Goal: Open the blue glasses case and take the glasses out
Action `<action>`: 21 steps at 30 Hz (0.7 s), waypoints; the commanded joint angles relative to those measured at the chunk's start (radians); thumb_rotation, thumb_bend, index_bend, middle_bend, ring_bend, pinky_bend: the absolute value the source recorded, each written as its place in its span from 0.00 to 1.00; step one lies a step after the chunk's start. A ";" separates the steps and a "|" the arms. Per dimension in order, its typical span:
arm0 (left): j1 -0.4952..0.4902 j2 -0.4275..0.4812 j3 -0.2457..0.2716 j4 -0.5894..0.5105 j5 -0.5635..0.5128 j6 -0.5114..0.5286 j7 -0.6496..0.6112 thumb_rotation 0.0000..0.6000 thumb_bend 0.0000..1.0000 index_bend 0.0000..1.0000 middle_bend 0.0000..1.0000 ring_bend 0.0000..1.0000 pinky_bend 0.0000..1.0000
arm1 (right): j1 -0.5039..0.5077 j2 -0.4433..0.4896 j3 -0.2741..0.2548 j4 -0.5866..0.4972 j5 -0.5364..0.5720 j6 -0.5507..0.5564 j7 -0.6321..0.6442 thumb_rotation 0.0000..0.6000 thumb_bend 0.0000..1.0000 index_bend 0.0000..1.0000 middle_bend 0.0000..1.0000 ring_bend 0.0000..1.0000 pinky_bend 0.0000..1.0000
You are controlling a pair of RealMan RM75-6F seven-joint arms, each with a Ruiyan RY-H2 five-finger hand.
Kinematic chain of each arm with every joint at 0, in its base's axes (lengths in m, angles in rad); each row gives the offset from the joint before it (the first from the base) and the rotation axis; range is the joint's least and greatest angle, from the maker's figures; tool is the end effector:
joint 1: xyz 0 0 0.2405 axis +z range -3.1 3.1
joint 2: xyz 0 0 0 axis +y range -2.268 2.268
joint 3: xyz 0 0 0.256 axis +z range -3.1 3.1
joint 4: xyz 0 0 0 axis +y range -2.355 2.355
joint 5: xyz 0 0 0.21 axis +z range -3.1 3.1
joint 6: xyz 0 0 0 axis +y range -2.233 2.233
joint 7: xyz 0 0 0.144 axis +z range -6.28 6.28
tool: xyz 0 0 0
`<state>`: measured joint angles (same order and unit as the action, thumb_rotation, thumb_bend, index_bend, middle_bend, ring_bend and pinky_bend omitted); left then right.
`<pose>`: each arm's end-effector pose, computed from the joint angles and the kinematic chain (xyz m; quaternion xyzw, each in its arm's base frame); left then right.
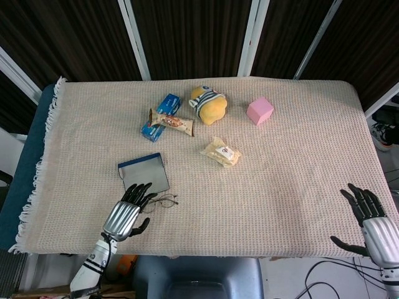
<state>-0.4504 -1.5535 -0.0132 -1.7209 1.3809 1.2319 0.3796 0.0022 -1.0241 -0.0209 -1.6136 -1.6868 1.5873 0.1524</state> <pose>-0.1630 0.2307 -0.0123 -0.7139 -0.4009 -0.4201 0.3913 -0.3056 -0.1393 0.1812 0.6159 -0.3876 0.4220 0.5407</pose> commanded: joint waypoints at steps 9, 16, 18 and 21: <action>0.000 -0.191 -0.066 0.097 -0.160 0.014 0.225 1.00 0.39 0.24 0.00 0.00 0.01 | -0.004 0.008 -0.003 0.013 -0.006 0.016 0.032 1.00 0.18 0.00 0.00 0.00 0.04; -0.021 -0.255 -0.106 0.147 -0.199 0.013 0.264 1.00 0.39 0.26 0.00 0.00 0.02 | -0.005 0.011 -0.004 0.016 -0.008 0.023 0.044 1.00 0.18 0.00 0.00 0.00 0.04; -0.027 -0.268 -0.114 0.158 -0.206 0.014 0.273 1.00 0.39 0.27 0.00 0.00 0.02 | -0.005 0.012 -0.004 0.017 -0.008 0.024 0.046 1.00 0.18 0.00 0.00 0.00 0.04; -0.039 -0.284 -0.128 0.171 -0.227 0.006 0.291 1.00 0.39 0.28 0.00 0.00 0.02 | -0.006 0.012 -0.004 0.018 -0.008 0.026 0.048 1.00 0.18 0.00 0.00 0.00 0.04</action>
<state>-0.4823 -1.8289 -0.1326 -1.5578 1.1659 1.2423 0.6602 -0.0036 -1.0120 -0.0250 -1.5955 -1.6952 1.6135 0.2004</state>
